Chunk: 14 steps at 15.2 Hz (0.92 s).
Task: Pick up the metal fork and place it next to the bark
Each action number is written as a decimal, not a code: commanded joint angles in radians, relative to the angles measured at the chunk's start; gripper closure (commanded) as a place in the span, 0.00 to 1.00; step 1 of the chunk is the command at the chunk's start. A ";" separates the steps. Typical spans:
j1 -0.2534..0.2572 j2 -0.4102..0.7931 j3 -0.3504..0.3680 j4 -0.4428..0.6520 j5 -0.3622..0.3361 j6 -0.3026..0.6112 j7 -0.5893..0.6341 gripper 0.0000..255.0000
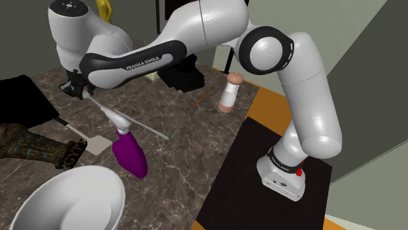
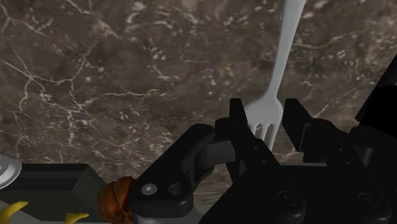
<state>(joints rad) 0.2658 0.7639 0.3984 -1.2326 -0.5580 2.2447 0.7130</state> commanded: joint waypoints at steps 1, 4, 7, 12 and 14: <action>0.000 0.007 -0.005 -0.016 -0.007 0.022 0.010 1.00; 0.002 0.022 -0.012 -0.029 -0.017 0.049 0.021 1.00; 0.004 0.035 -0.018 -0.038 -0.025 0.071 0.031 1.00; 0.004 0.035 -0.018 -0.038 -0.025 0.071 0.031 1.00; 0.004 0.035 -0.018 -0.038 -0.025 0.070 0.031 1.00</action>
<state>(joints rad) 0.2694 0.7988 0.3800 -1.2709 -0.5832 2.3152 0.7435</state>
